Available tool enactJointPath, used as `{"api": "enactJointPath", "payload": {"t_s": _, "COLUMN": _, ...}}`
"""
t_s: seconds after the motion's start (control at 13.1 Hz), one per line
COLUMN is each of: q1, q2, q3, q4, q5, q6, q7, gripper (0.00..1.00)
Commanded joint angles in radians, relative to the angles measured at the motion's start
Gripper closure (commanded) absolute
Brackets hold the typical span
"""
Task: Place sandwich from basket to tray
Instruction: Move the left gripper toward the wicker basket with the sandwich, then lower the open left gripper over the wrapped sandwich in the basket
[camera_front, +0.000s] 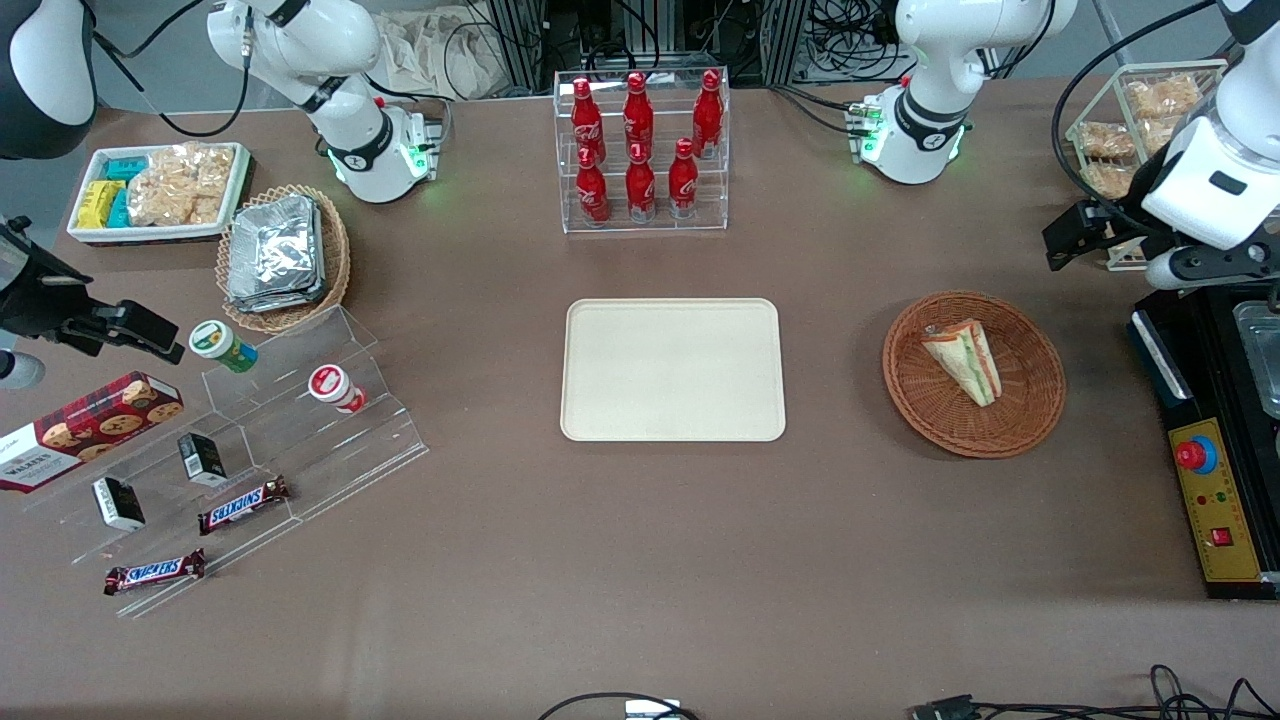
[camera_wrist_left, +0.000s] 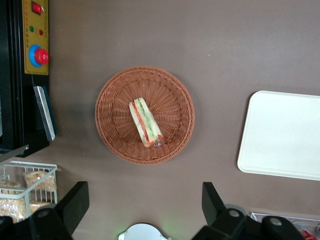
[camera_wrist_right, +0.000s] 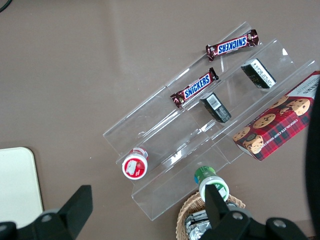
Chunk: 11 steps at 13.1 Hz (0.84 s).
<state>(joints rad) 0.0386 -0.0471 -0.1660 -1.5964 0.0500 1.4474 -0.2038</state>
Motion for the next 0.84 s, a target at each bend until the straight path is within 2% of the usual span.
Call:
{"api": "enactJointPath", "payload": {"t_s": 0.0, "q1": 0.015, "q2": -0.088, "q3": -0.012, "q4": -0.222, "q5": 0.004, "q6": 0.12, "q7": -0.023, "gripper": 0.0}}
{"api": "enactJointPath", "payload": {"t_s": 0.23, "q1": 0.023, "q2": -0.119, "q3": -0.004, "q4": -0.449, "q5": 0.004, "q6": 0.313, "q7": -0.055, "gripper": 0.0}}
{"api": "enactJointPath", "payload": {"t_s": 0.46, "q1": 0.021, "q2": -0.105, "q3": -0.006, "q4": -0.644, "q5": 0.014, "q6": 0.514, "q7": -0.185, "gripper": 0.0}}
{"api": "enactJointPath", "payload": {"t_s": 0.76, "q1": 0.026, "q2": -0.021, "q3": -0.003, "q4": -0.732, "q5": 0.014, "q6": 0.658, "q7": -0.197, "gripper": 0.0}}
